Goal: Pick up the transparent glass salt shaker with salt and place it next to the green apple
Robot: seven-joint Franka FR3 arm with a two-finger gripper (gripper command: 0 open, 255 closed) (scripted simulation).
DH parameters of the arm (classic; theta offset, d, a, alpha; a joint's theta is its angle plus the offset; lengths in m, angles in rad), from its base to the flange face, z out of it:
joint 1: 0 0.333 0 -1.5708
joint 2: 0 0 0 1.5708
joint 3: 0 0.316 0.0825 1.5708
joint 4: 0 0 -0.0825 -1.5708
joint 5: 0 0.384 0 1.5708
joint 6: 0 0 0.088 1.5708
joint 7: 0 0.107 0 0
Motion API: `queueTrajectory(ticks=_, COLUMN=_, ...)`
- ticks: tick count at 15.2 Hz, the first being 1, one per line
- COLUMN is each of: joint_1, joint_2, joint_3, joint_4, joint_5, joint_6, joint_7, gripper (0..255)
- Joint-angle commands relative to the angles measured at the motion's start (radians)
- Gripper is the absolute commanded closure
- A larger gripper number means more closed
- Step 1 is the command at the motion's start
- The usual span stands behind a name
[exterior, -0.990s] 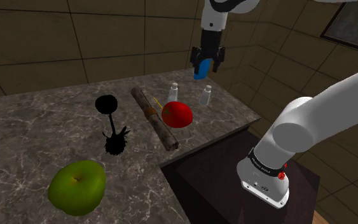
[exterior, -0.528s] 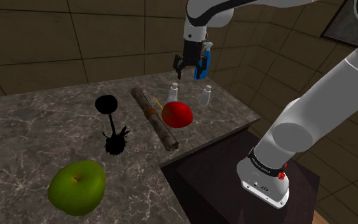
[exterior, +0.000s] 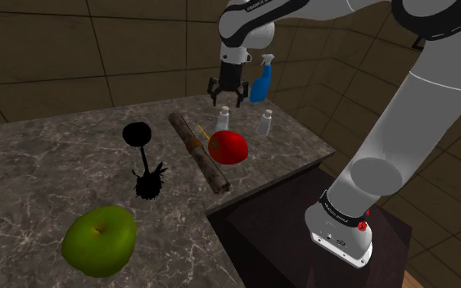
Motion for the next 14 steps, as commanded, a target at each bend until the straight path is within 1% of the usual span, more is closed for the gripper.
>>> queueTrajectory(ticks=1, joint_1=0.003, joint_2=0.023, joint_3=0.003, joint_4=0.001, joint_5=0.005, joint_6=0.023, joint_7=0.007, gripper=0)
queueTrajectory(ticks=6, joint_1=0.008, joint_2=0.049, joint_3=0.008, joint_4=-0.046, joint_5=0.013, joint_6=0.096, joint_7=0.002, gripper=0)
queueTrajectory(ticks=14, joint_1=0.008, joint_2=0.048, joint_3=0.008, joint_4=-0.046, joint_5=0.013, joint_6=0.096, joint_7=0.002, gripper=0)
